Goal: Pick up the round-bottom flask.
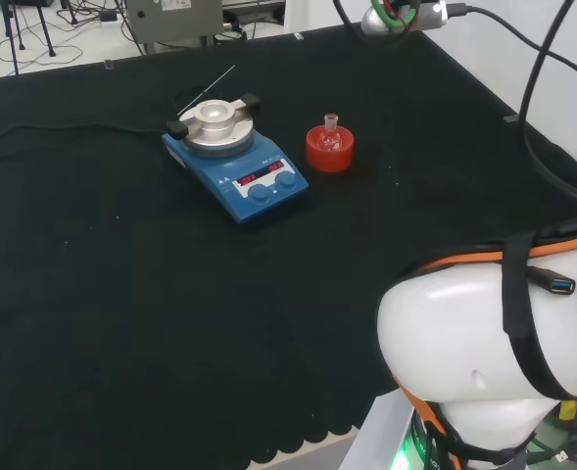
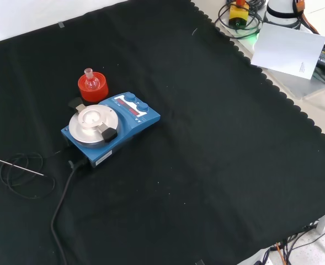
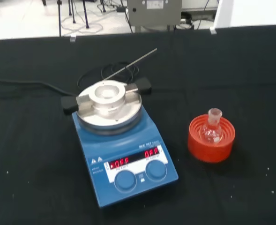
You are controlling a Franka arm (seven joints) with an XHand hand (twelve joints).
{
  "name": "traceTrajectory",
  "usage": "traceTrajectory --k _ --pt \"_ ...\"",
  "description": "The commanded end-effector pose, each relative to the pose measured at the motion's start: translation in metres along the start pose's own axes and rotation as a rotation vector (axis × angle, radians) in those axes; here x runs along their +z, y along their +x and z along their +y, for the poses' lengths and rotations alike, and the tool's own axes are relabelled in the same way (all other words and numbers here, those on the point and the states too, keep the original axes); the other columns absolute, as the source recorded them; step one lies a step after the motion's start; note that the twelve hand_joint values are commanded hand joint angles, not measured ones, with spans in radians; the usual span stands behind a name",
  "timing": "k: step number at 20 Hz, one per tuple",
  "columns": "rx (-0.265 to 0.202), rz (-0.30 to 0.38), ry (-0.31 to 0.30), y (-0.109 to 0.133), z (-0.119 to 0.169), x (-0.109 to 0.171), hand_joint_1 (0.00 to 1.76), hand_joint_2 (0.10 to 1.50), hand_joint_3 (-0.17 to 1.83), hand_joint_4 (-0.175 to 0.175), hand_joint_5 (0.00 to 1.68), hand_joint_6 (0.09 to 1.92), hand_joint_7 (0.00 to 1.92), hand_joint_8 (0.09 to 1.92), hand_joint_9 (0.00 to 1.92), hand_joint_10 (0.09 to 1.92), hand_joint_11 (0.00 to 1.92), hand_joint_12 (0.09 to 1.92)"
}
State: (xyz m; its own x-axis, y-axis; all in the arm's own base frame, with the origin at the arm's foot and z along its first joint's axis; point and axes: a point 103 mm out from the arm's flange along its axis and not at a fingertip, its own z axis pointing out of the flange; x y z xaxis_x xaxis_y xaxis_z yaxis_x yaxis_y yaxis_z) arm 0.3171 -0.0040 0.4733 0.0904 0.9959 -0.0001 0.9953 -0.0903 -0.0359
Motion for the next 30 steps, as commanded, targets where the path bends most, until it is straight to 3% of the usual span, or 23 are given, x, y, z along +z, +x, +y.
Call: traceTrajectory --k 1,8,18,24,27,30 --pt "0.044 0.008 -0.015 -0.016 0.017 0.011 0.10 1.25 0.30 0.003 0.26 0.09 0.04 0.45 0.09 0.63 0.00 0.90" --pt "0.092 0.095 -0.010 -0.045 0.051 0.036 0.15 1.24 0.26 -0.002 0.26 0.09 0.05 0.44 0.10 0.63 0.00 0.91" --pt "0.099 0.200 -0.001 -0.102 0.120 0.087 0.23 1.22 0.23 -0.009 0.27 0.09 0.08 0.45 0.13 0.65 0.00 0.97" --pt "0.098 0.236 -0.004 -0.107 0.146 0.123 0.33 1.19 0.22 -0.014 0.30 0.09 0.10 0.47 0.17 0.66 0.00 1.04" --pt "0.105 0.314 0.002 -0.108 0.158 0.140 0.40 1.16 0.21 -0.018 0.32 0.09 0.13 0.49 0.21 0.68 0.00 1.12" --pt "0.104 0.346 0.013 -0.107 0.171 0.157 0.46 1.13 0.21 -0.024 0.34 0.09 0.15 0.51 0.24 0.69 0.00 1.20"
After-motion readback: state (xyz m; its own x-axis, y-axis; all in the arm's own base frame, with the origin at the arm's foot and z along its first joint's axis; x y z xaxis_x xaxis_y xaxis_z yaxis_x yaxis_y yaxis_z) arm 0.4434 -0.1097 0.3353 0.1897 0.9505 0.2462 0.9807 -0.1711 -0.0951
